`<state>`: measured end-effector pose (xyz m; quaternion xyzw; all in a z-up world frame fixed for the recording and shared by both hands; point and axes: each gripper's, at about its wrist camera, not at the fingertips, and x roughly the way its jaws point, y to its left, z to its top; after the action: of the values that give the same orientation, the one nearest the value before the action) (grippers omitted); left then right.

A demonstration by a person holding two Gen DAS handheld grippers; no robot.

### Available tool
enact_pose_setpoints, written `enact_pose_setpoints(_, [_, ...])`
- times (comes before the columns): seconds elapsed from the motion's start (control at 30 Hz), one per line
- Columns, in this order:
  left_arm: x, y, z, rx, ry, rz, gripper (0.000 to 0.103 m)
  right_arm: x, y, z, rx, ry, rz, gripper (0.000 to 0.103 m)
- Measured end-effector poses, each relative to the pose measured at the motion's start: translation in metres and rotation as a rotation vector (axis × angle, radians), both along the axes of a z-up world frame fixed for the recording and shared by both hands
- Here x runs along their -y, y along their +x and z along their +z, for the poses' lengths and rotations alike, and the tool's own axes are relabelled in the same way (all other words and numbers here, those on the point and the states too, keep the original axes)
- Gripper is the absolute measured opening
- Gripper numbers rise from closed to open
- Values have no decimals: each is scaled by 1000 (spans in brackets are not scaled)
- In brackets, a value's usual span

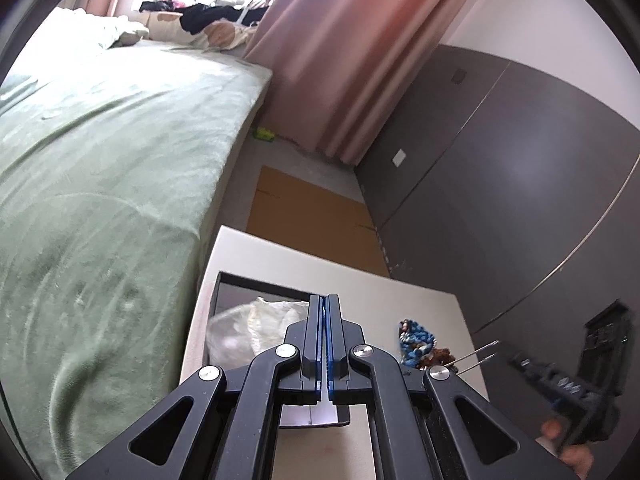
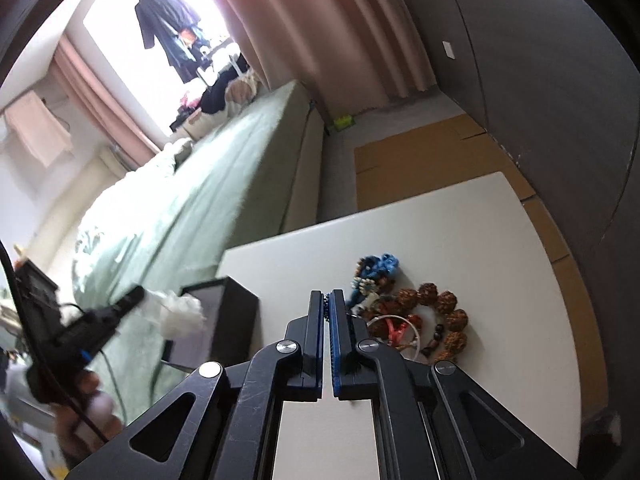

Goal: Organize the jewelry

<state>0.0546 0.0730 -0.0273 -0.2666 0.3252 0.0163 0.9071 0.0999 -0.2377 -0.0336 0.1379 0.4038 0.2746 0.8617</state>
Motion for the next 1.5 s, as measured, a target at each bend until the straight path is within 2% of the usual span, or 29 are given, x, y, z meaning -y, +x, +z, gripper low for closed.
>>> enact_pose_setpoints(0.2, [1,8,-7,-63,-26,-34,2,-7,-12,33,71,65,4,4])
enact_pose_setpoints(0.3, [-2,8,-7,-87,-43,-40,11,-11,-19,51,104,73,4,4])
enact_pose_setpoints(0.33, [-4,7,-7,-85,-48,-38,23,-13,-21,58,118,68,1,4])
enact_pose_setpoints(0.37, [-7,3,-4,-74,-54,-30,44,-14,-24,66,132,68,-2,4])
enact_pose_setpoints(0.4, [-9,-1,-1,-57,-57,-15,55,-14,-27,72,143,71,-4,4])
enact_pose_setpoints(0.43, [-11,-4,2,-39,-59,-3,72,-14,-29,77,154,72,-8,4])
enact_pose_setpoints(0.47, [-14,-10,7,-5,-60,14,82,-15,-31,86,167,71,-13,4])
enact_pose_setpoints(0.53, [-16,-17,15,34,-57,28,88,-17,-33,98,188,63,-17,4])
enact_pose_setpoints(0.87, [-25,-28,26,65,-79,15,90,-37,-57,180,319,4,-40,4])
enact_pose_setpoints(0.97, [-28,-33,29,78,-84,21,94,-44,-63,197,343,-11,-43,4])
enact_pose_setpoints(1.5, [-64,-53,39,118,-121,63,94,-116,-84,274,486,-45,15,4])
